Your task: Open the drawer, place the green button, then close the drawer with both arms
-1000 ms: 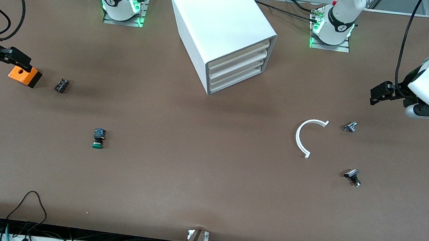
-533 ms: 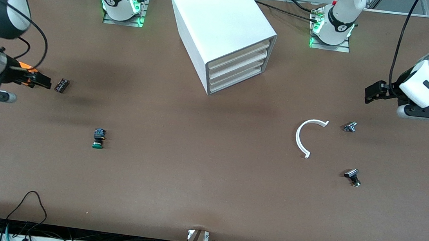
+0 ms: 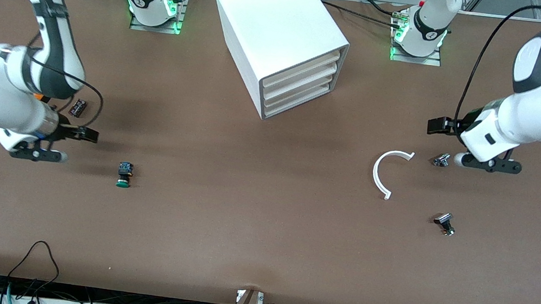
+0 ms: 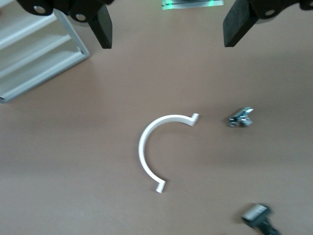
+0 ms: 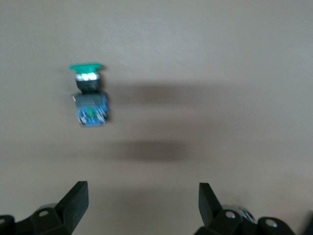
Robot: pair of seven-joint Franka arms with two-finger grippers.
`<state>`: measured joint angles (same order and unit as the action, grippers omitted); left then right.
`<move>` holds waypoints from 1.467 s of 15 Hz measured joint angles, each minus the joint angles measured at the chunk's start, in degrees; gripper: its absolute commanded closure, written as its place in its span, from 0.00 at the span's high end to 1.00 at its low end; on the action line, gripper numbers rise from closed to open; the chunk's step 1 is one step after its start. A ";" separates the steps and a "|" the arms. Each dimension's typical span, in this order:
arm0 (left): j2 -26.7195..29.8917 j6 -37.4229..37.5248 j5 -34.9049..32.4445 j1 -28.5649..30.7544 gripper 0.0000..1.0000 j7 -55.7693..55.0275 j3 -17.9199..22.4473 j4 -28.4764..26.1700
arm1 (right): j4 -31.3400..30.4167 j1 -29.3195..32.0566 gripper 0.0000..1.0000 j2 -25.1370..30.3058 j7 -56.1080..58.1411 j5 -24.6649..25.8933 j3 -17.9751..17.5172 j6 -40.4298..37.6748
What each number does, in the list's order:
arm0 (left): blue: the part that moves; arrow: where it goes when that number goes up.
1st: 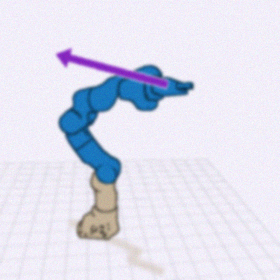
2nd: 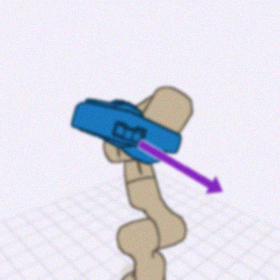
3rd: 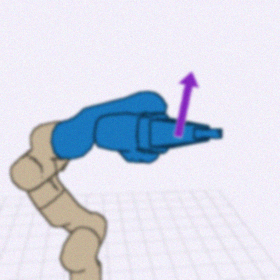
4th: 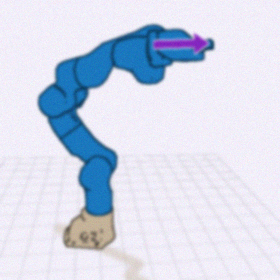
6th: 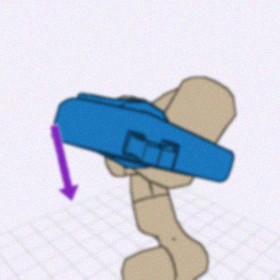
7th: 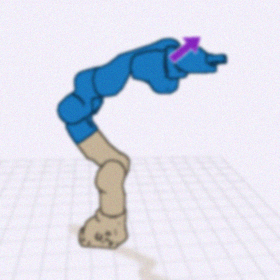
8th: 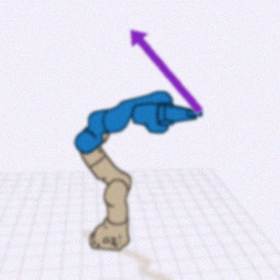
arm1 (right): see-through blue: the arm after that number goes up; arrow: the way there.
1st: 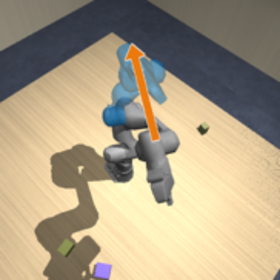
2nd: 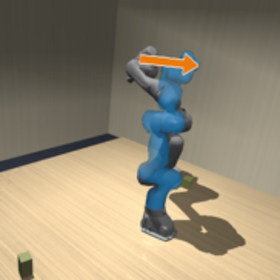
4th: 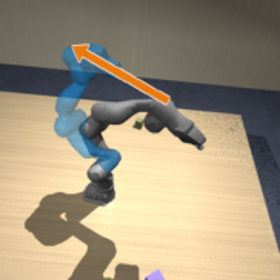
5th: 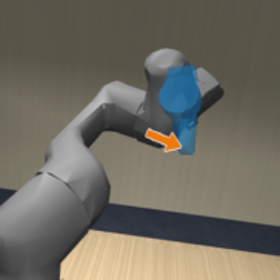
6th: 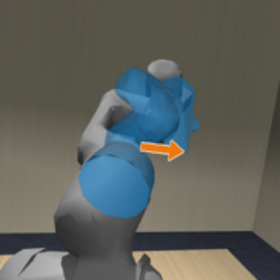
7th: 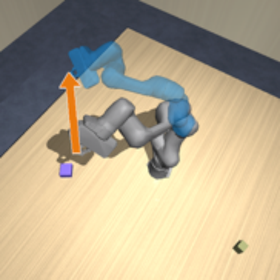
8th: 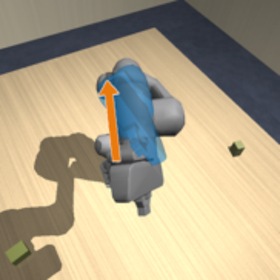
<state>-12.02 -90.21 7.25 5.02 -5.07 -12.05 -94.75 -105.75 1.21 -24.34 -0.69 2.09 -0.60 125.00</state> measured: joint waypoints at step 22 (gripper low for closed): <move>-18.39 -22.53 58.00 -14.65 0.99 28.23 -5.13 -28.80 | 3.30 -4.17 0.35 -13.39 3.70 -1.62 -1.07 15.26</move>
<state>-30.41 -112.74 65.25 -9.62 23.15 -17.18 -123.55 -102.45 -2.95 -37.73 3.01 0.47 -1.67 140.26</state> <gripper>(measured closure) 0.000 0.590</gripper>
